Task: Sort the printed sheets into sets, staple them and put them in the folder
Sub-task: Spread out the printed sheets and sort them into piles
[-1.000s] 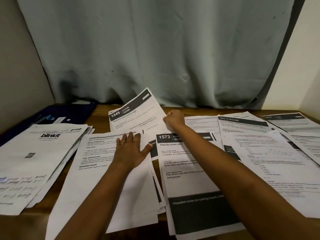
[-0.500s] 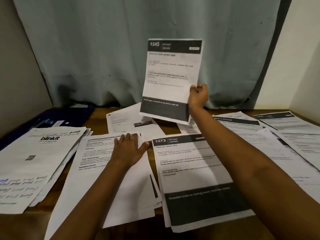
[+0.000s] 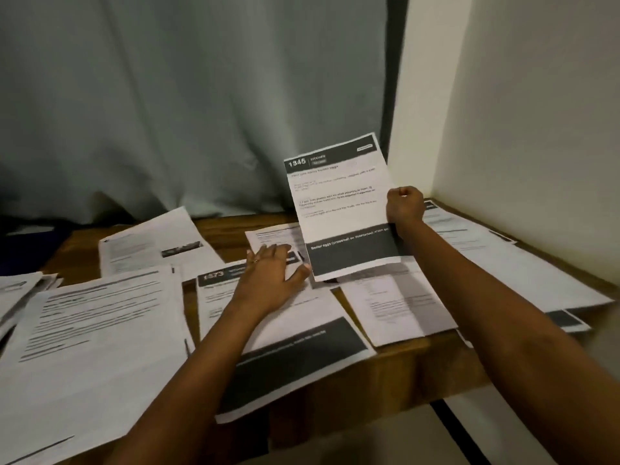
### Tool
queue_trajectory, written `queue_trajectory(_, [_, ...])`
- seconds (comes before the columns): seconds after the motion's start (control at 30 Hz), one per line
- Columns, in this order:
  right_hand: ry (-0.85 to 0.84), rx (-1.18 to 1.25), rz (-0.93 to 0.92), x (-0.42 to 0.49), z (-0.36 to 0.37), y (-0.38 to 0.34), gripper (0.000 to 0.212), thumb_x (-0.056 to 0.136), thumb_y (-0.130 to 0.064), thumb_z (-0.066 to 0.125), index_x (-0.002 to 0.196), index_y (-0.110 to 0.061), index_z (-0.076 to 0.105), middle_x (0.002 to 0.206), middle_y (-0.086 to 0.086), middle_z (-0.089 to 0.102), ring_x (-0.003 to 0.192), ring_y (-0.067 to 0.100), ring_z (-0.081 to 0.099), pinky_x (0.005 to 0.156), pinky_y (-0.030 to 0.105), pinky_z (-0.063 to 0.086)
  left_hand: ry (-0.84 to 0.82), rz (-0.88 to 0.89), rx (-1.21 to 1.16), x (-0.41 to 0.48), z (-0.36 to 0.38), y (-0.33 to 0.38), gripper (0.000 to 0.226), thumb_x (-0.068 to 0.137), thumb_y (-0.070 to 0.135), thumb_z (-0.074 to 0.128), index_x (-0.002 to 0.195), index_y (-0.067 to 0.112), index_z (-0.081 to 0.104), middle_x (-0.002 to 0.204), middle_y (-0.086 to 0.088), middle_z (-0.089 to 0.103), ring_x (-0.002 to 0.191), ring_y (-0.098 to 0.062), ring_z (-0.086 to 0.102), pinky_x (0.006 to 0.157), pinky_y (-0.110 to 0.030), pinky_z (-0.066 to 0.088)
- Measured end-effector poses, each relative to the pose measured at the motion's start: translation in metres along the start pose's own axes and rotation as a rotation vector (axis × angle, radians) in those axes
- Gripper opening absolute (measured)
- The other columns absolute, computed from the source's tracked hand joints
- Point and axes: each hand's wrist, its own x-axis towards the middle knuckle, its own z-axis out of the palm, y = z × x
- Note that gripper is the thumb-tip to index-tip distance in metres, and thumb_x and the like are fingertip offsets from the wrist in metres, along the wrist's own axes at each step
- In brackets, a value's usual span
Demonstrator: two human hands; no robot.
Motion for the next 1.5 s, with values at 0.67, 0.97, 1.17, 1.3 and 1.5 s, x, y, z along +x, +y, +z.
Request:
queue_trajectory(0.67, [-0.125,-0.963,0.103,0.111,-0.212,0.121,0.037,0.097,-0.023,0.049,0.124,0.002,0.054,0.127,0.023,0.055,0.119,0.039,0.049,0.100,0.040,0.038,-0.363,0.318,0.097,0.016,0.109,0.180,0.074,0.095,0.063,0.026,0.154,0.021,0.010,0.162,-0.002,0.003,0.149,-0.021,-0.004,0.117,-0.039,-0.006])
queue_trajectory(0.97, [-0.848,-0.934,-0.385,0.035,-0.164,0.112,0.061,0.099,-0.052,0.030,0.152,-0.026,0.017,0.160,0.004,0.006,0.148,0.027,0.002,0.119,0.049,0.007,-0.411,0.311,0.169,0.025,0.133,0.193,0.073,0.094,0.065,0.024,0.153,0.024,0.010,0.162,-0.004,0.002,0.149,-0.025,-0.002,0.118,-0.047,-0.005])
queue_trajectory(1.17, [-0.877,-1.084,-0.302,0.020,-0.156,0.122,0.061,0.100,-0.054,0.019,0.153,-0.028,0.004,0.161,0.005,-0.003,0.148,0.025,-0.004,0.117,0.046,-0.005,-0.407,0.306,0.170,0.025,0.137,0.193,0.068,0.097,0.059,0.022,0.153,0.023,0.011,0.162,-0.004,0.003,0.149,-0.026,-0.001,0.118,-0.046,-0.006])
queue_trajectory(1.3, [-0.878,-1.102,-0.278,0.021,-0.154,0.122,0.062,0.099,-0.055,0.018,0.153,-0.029,0.004,0.161,0.004,-0.003,0.148,0.025,-0.004,0.116,0.049,-0.006,-0.396,0.312,0.124,0.023,0.134,0.193,0.067,0.098,0.057,0.024,0.153,0.020,0.011,0.162,-0.006,0.004,0.149,-0.025,0.001,0.118,-0.044,-0.005])
queue_trajectory(1.5, [-0.795,-0.935,-0.455,0.005,-0.122,0.079,0.059,0.100,-0.049,0.025,0.153,-0.028,0.009,0.161,0.003,0.001,0.148,0.024,0.001,0.118,0.054,0.002,-0.283,0.315,0.007,0.012,0.108,0.180,0.066,0.100,0.054,0.025,0.153,0.019,0.010,0.162,-0.002,0.006,0.149,-0.020,0.001,0.119,-0.040,-0.004])
